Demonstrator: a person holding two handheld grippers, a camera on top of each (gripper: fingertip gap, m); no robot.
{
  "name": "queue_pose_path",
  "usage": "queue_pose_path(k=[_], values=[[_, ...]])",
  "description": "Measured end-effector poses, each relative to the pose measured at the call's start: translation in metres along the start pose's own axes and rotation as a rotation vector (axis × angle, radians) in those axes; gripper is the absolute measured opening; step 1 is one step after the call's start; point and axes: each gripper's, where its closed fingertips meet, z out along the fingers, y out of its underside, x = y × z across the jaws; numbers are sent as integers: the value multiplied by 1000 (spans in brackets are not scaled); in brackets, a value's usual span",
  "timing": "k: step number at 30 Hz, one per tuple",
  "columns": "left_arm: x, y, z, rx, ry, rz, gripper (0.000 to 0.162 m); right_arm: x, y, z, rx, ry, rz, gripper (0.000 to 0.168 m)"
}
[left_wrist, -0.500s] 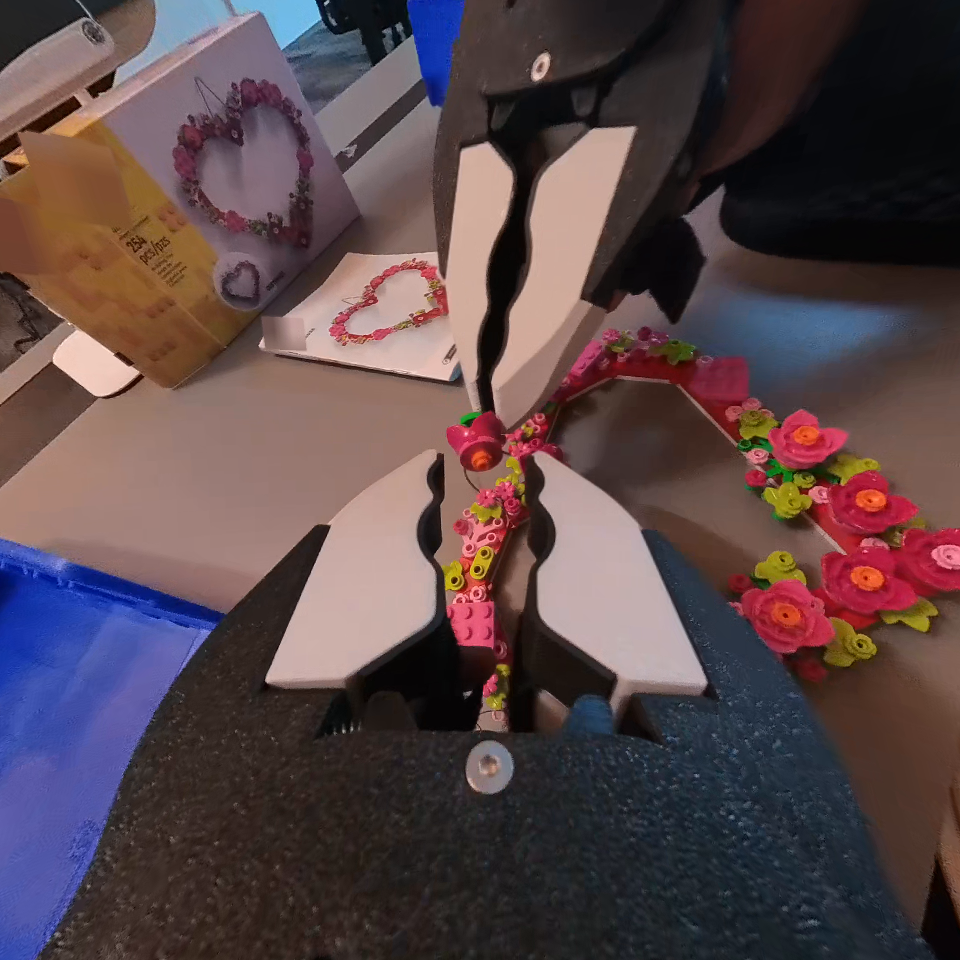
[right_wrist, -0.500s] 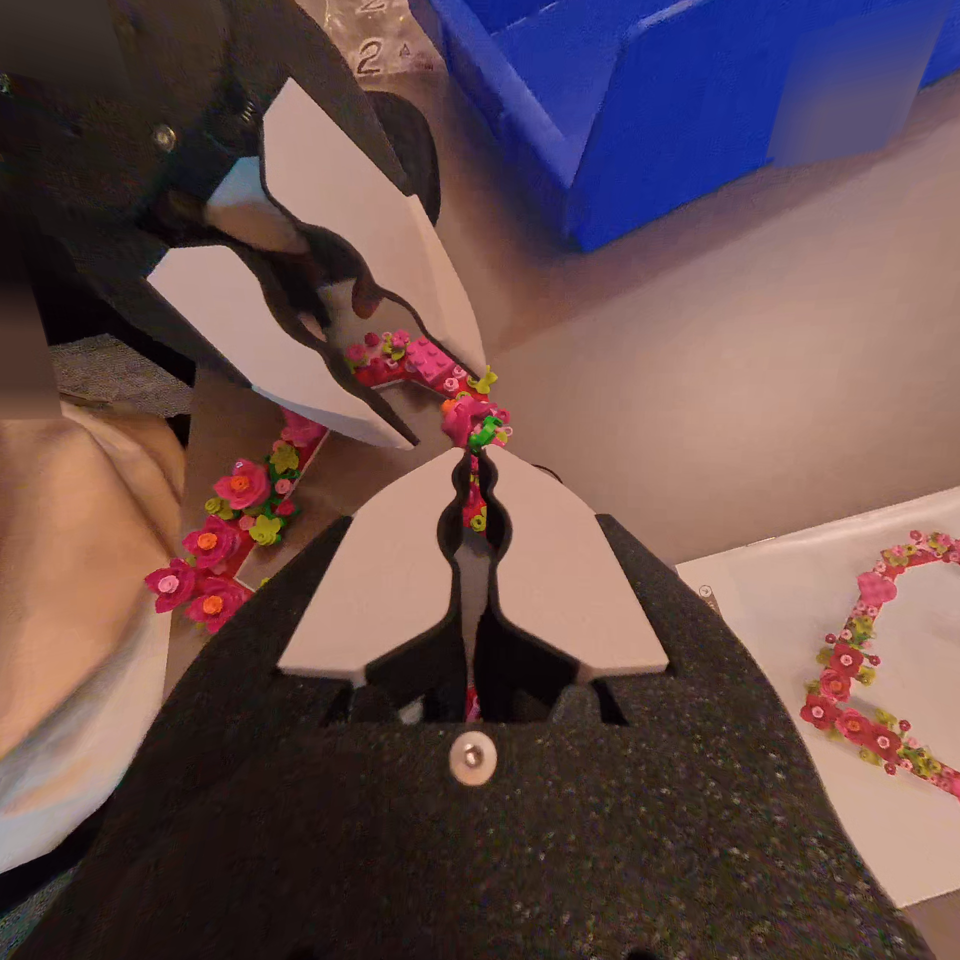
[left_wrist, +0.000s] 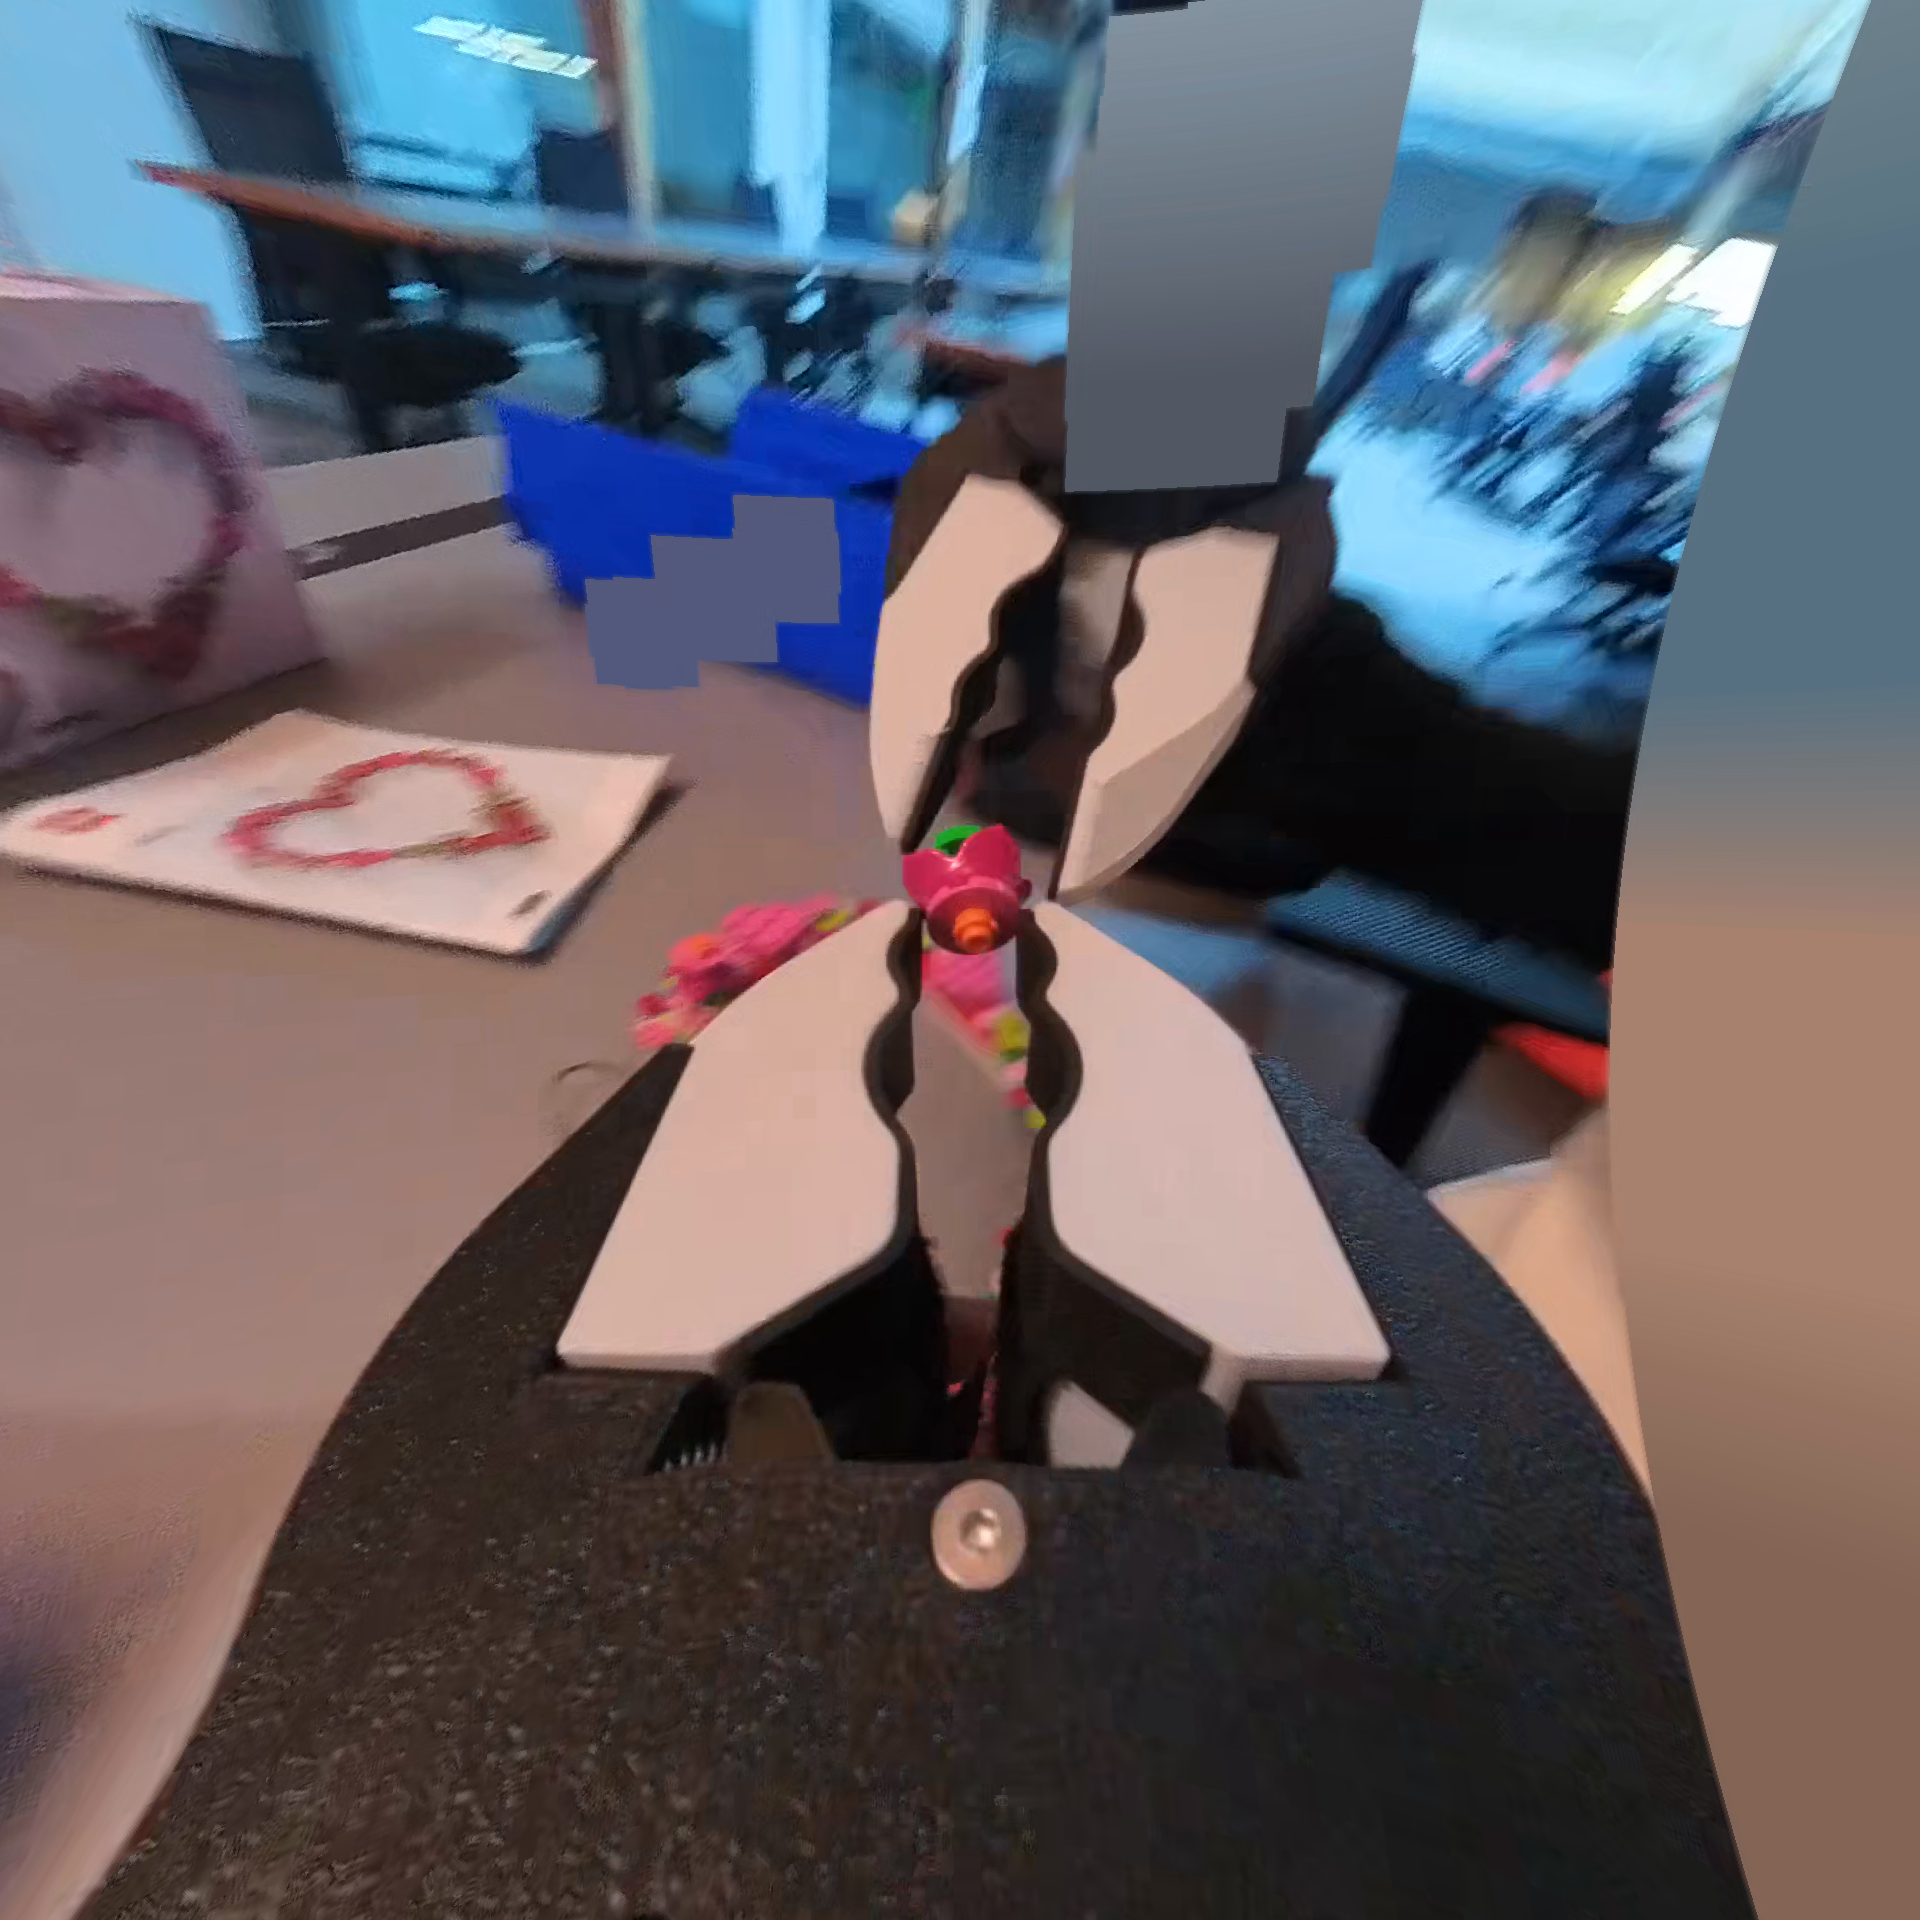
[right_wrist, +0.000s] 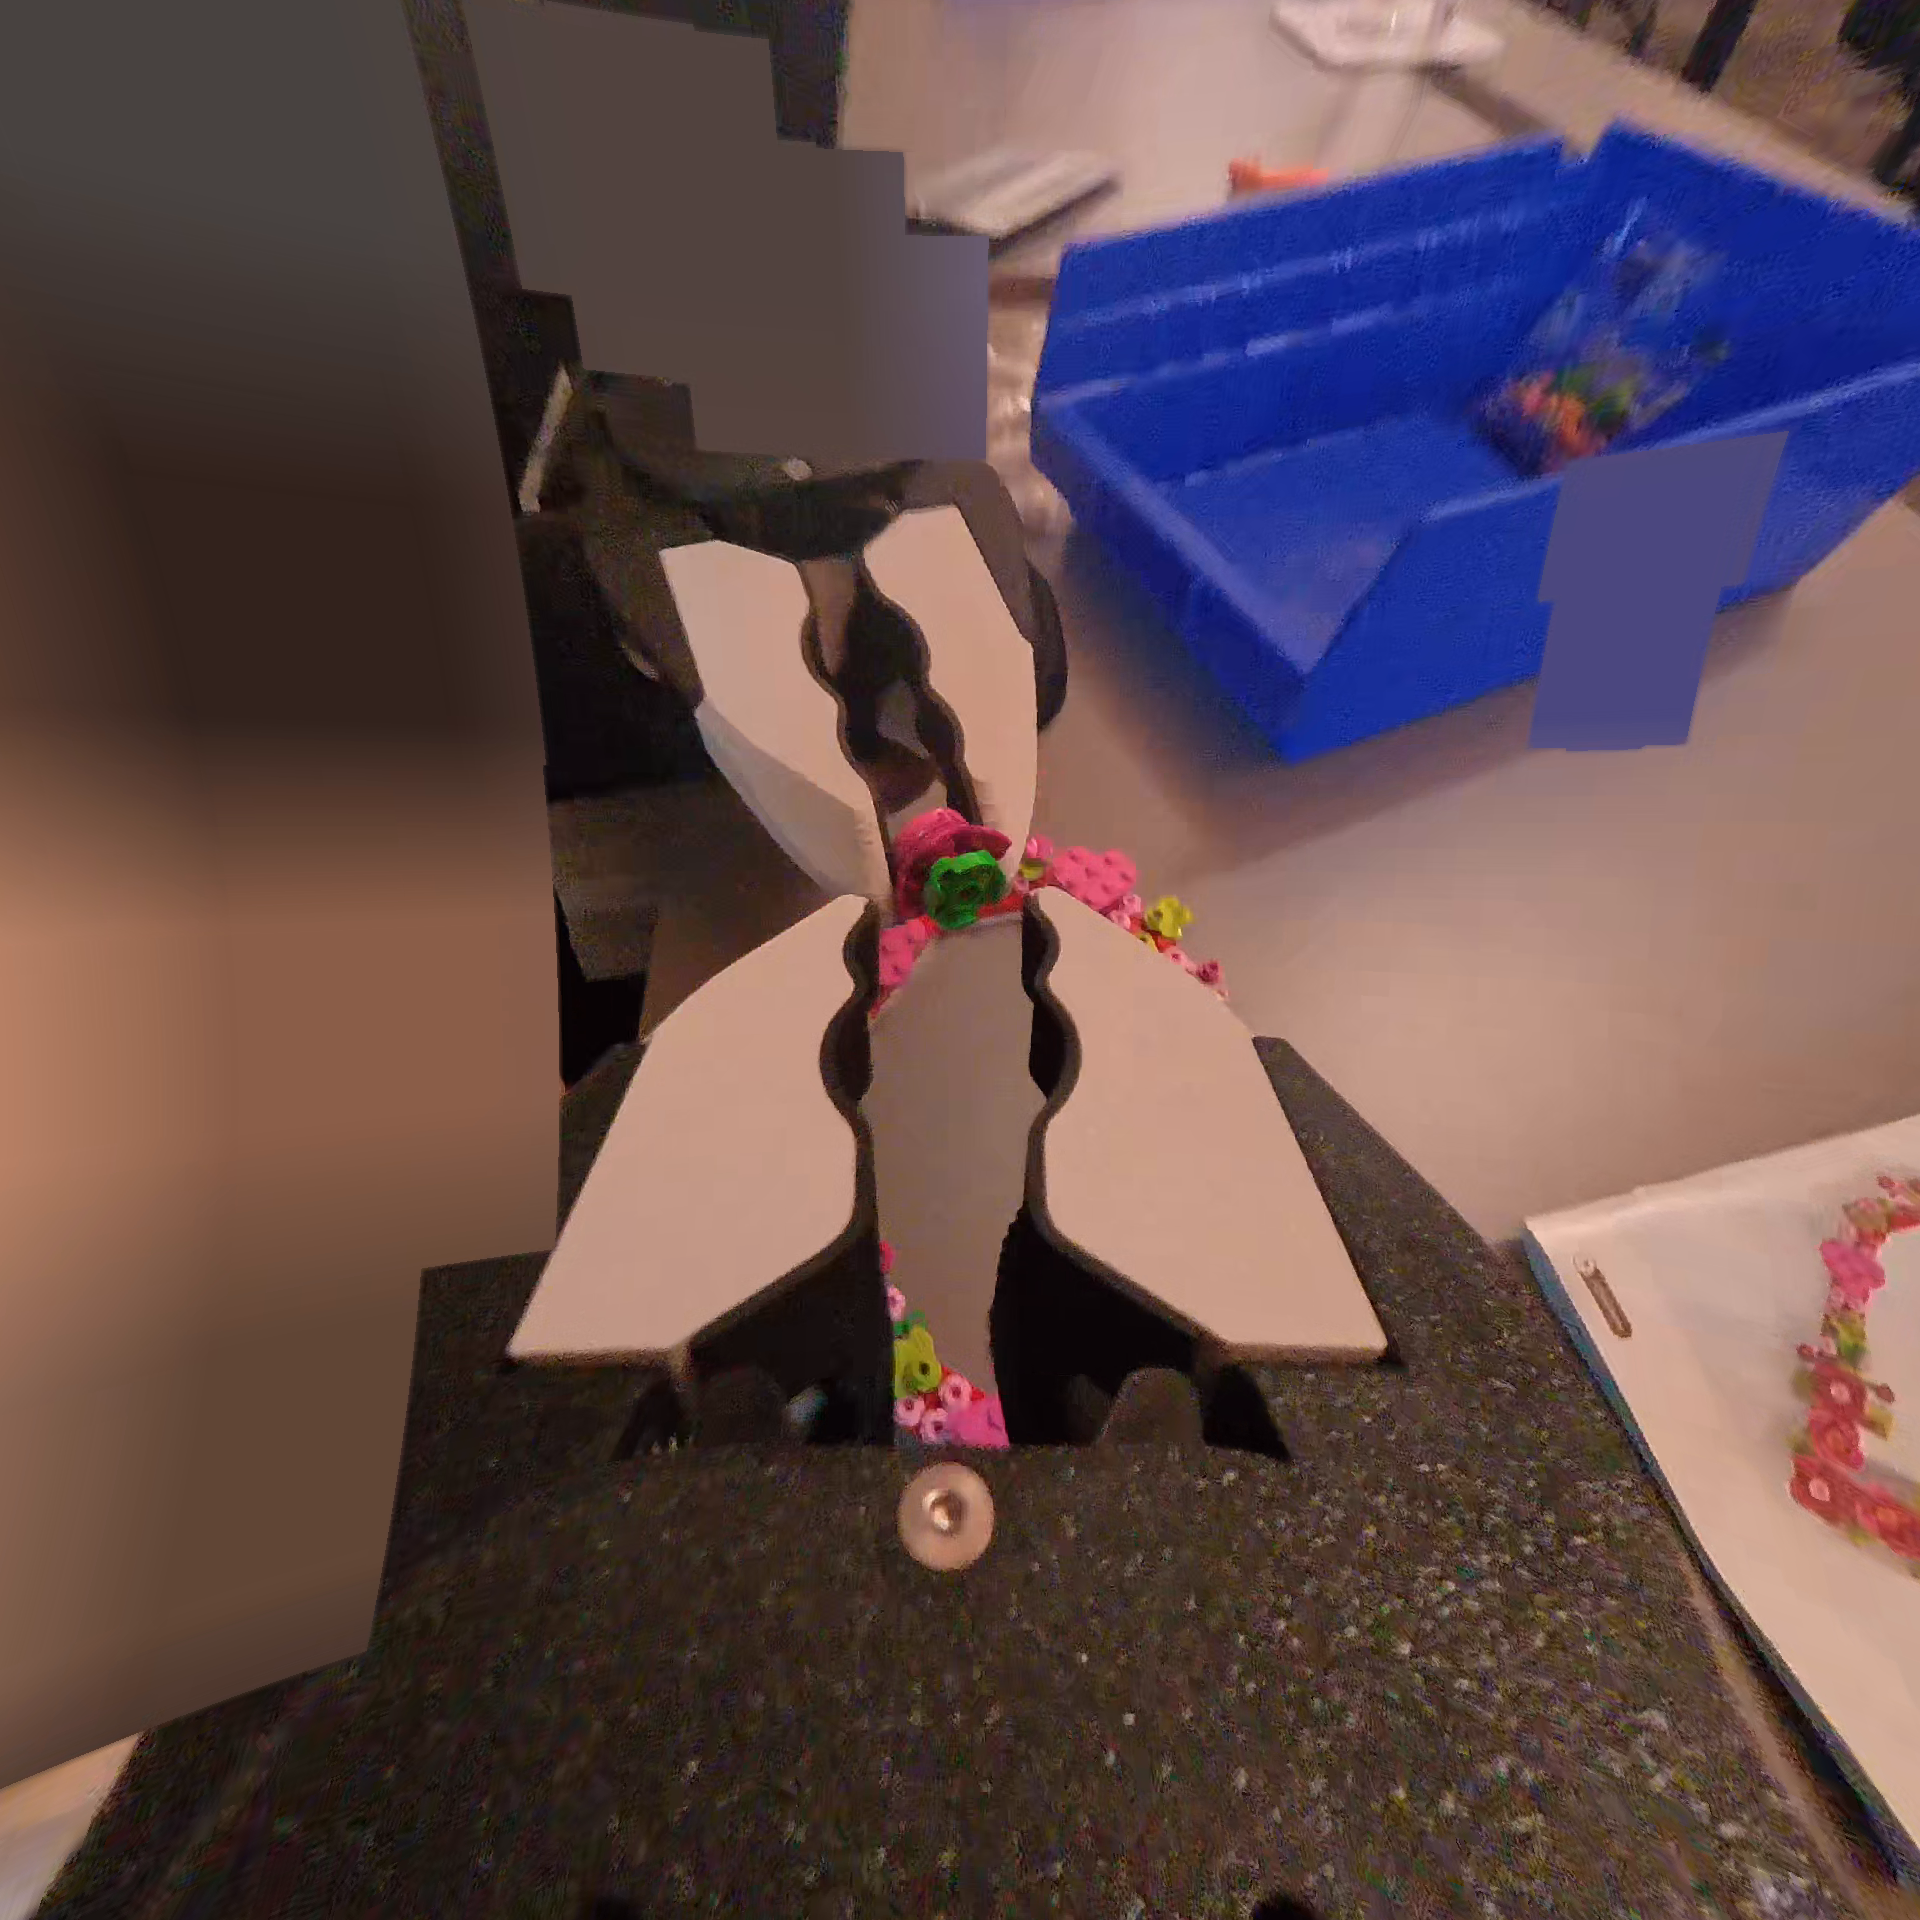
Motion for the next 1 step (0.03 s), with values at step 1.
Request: queue_pose_path(k=[1], values=[[9,-6,-3,47,88,-77,17,-8,-8,-3,71,-5,-42,27]])
